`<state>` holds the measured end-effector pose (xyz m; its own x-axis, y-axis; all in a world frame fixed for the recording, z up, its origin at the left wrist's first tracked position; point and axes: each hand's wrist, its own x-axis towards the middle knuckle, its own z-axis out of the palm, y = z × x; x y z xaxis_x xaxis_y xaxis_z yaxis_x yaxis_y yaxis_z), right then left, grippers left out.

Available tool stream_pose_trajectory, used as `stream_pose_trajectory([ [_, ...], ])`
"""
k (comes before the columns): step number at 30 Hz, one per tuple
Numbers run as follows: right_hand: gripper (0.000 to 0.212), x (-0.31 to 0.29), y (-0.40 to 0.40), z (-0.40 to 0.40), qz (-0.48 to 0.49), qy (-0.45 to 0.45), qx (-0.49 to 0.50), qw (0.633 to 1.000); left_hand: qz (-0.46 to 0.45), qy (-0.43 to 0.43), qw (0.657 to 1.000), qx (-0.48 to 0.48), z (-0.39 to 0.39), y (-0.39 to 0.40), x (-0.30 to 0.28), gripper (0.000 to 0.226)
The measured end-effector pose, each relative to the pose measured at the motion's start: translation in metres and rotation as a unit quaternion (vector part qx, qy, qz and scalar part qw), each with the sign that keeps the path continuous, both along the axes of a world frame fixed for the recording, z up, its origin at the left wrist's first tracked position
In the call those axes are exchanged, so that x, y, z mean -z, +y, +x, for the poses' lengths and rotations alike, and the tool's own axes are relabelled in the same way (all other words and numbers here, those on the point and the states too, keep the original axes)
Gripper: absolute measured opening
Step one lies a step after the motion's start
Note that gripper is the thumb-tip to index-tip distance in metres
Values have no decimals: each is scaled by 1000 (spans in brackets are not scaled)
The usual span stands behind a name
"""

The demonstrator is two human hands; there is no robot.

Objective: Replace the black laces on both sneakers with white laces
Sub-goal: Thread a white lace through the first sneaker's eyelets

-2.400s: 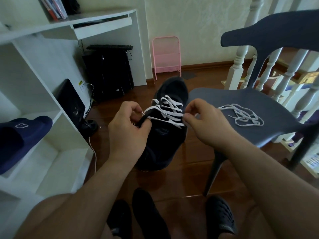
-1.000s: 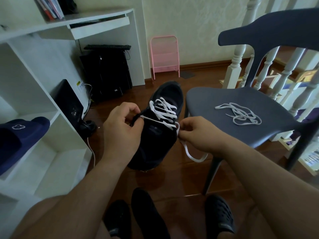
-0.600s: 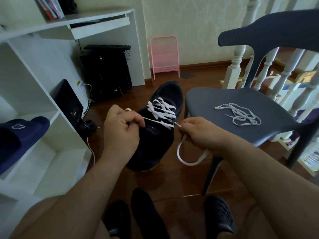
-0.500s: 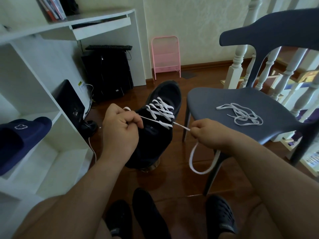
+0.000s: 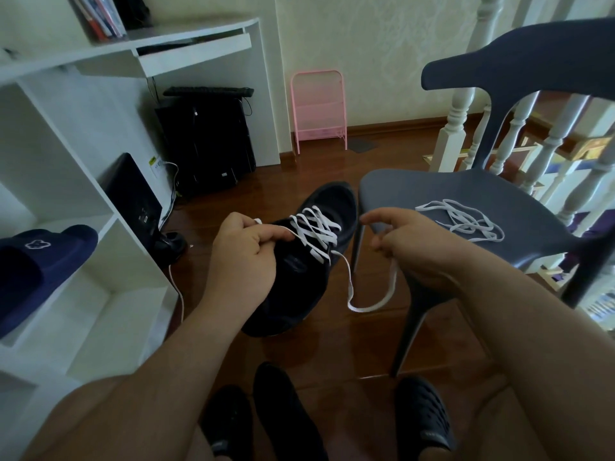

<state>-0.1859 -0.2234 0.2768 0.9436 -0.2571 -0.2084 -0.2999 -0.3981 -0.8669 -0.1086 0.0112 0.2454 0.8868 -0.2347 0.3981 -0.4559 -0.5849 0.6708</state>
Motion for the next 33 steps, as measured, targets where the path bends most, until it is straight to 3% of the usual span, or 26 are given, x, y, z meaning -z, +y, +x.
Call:
stream_pose_trajectory([
  [4, 62, -4, 9, -3, 92, -71, -28, 993, 18, 28, 999, 8, -5, -4, 0, 48],
  [8, 103, -9, 14, -5, 172, -161, -2, 972, 42, 37, 998, 8, -7, -6, 0, 55],
  [10, 105, -9, 16, -5, 158, -193, 27, 968, 42, 35, 998, 8, -7, -6, 0, 55],
  [14, 93, -6, 25, -4, 96, -203, 26, 974, 23, 19, 999, 15, -8, -7, 1, 53],
  [18, 43, -4, 36, -2, -47, -183, -18, 982, 4, -38, 999, 23, -8, -7, 1, 58],
  [20, 29, 0, 39, -1, -120, -191, -32, 974, 1, -56, 998, 18, -10, -7, 0, 54],
  [24, 31, 9, 46, 2, -232, -228, -45, 945, -13, -85, 996, 0, -12, -8, -2, 45],
  [29, 37, 10, 54, 5, -286, -285, -16, 915, -48, -105, 993, -14, -15, -12, -2, 43],
  [33, 46, 13, 56, 9, -347, -271, -23, 898, -70, -96, 993, -18, -18, -15, -3, 45],
])
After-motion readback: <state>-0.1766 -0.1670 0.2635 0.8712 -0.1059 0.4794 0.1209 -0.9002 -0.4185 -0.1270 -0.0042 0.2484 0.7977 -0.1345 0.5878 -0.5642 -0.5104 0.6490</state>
